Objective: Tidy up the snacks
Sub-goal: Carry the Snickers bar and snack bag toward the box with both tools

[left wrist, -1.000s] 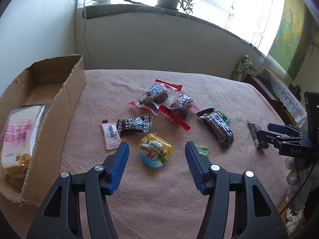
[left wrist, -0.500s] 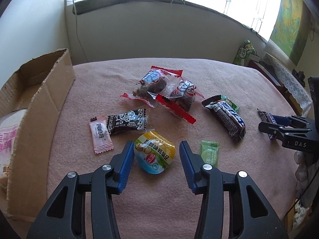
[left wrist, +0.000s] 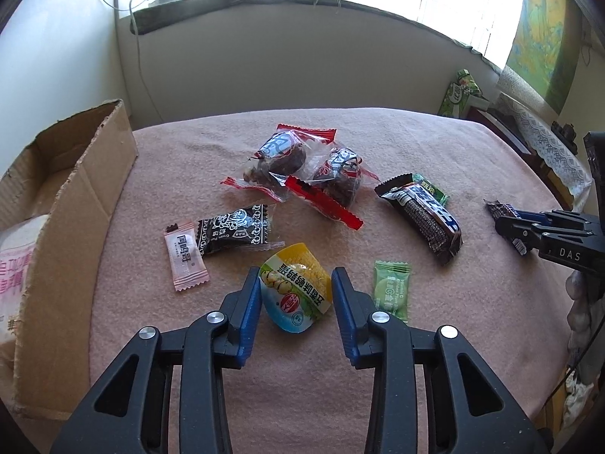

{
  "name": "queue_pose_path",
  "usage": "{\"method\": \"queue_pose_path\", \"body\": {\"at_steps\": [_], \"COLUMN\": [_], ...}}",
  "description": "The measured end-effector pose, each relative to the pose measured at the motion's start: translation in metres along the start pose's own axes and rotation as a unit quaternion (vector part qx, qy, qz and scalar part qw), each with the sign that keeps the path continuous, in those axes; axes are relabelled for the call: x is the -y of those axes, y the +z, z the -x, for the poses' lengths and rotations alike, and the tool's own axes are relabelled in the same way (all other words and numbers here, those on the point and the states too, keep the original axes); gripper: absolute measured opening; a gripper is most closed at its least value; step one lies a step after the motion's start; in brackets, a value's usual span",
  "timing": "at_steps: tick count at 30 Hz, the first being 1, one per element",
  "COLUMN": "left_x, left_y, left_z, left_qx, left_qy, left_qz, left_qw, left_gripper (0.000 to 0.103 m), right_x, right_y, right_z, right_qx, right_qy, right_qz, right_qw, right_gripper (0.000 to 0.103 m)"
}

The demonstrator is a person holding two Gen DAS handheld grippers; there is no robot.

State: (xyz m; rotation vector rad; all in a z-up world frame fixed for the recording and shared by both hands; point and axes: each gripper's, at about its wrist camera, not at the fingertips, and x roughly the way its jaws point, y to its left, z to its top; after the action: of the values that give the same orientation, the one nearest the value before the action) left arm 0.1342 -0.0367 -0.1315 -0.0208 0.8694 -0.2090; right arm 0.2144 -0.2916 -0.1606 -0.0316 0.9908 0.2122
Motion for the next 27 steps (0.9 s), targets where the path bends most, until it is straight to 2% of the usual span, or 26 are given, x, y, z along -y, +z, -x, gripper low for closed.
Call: {"method": "queue_pose_path", "body": {"at_steps": [17, 27], "left_x": [-0.009, -0.027], "left_y": [-0.003, 0.000], "left_z": [0.035, 0.066], "left_qx": [0.035, 0.067], "left_qy": [-0.018, -0.016], "left_qz": [0.021, 0.039], "left_qw": [0.9990, 0.9968], "left_gripper": [0.034, 0.034], "right_x": [-0.002, -0.036], "right_y": [-0.003, 0.013], "right_z": [0.024, 0.056], "right_qx": [0.028, 0.064], "right_qy": [0.011, 0.035], "right_qz": [-0.003, 0.025], "right_qw": [1.000, 0.997], "right_gripper": [0.030, 0.030]}}
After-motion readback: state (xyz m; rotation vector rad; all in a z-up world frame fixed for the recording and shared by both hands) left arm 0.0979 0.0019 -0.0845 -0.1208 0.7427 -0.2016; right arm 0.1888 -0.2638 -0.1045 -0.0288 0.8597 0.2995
